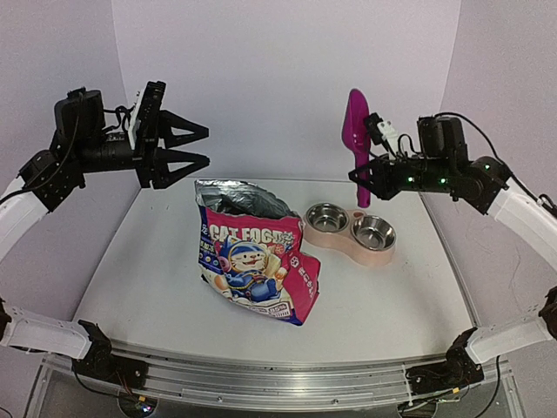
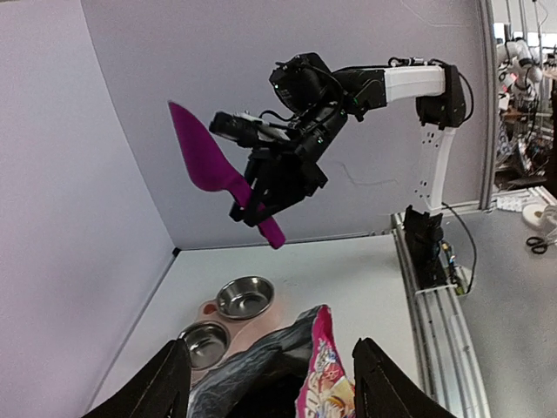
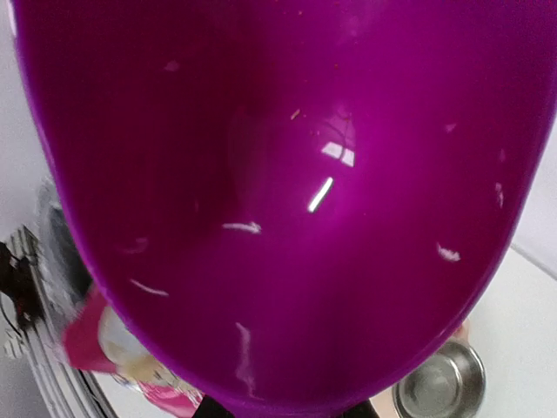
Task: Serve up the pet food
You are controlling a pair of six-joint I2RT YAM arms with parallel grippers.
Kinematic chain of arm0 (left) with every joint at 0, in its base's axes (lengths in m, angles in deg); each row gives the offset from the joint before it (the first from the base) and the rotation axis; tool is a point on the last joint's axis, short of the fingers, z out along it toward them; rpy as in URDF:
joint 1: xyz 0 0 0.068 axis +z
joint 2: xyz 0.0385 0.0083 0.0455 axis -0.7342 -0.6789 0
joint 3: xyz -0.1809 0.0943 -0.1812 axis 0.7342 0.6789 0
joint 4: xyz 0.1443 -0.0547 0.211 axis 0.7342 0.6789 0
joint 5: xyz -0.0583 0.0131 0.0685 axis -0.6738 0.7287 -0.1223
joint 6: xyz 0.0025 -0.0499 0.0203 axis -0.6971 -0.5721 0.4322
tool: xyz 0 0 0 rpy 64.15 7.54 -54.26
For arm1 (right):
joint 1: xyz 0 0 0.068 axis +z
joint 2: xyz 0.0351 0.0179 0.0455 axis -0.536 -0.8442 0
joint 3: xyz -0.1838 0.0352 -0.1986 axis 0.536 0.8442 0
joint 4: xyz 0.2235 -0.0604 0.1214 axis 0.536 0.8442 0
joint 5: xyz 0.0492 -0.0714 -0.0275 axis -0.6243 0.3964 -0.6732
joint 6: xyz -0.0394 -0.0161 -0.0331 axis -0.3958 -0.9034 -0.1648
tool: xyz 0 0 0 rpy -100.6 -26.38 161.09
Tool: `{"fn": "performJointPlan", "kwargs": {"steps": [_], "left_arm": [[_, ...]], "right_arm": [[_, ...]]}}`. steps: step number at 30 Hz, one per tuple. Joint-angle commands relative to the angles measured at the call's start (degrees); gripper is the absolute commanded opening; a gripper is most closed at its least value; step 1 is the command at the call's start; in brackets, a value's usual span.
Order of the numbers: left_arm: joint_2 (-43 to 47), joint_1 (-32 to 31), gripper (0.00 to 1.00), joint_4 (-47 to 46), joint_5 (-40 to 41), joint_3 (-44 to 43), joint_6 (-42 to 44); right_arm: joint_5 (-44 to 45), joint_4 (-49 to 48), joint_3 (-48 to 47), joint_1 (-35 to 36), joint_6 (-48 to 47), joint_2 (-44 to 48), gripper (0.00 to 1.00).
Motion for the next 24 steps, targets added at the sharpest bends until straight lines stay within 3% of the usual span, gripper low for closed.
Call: {"fn": "performJointPlan", "kwargs": {"steps": [1, 5, 11, 15, 20, 24], "left_arm": [[-2.32, 0.07, 0.69, -16.12, -8.47, 2.38, -16.96], [-7.01, -0.51, 0.79, -21.79, -10.12, -2.01, -22.49], [-11.95, -1.41, 0.99, -16.88, -18.63, -8.95, -14.97], [-13.99, -1.5, 0.99, -10.13, -20.4, -12.28, -11.15], [-16.55, -2.6, 0.99, -10.81, -20.0, -14.28, -18.83], [-17.77, -4.13, 0.99, -8.74, -16.61, -15.26, -20.2]], "right_arm": [[-10.5, -13.12, -2.76, 7.82, 3.71, -1.96, 0.0], [-15.11, -15.53, -6.16, 12.93, 1.75, -5.21, 0.0], [-16.17, -15.71, -9.37, 17.02, 0.16, -8.88, 0.0], [-16.54, -15.67, -8.46, 18.24, -2.4, -10.08, 0.0], [-17.57, -15.71, -9.46, 19.59, -3.66, -12.68, 0.0], [-18.06, -15.76, -10.48, 19.92, -4.24, -14.11, 0.0]]}}
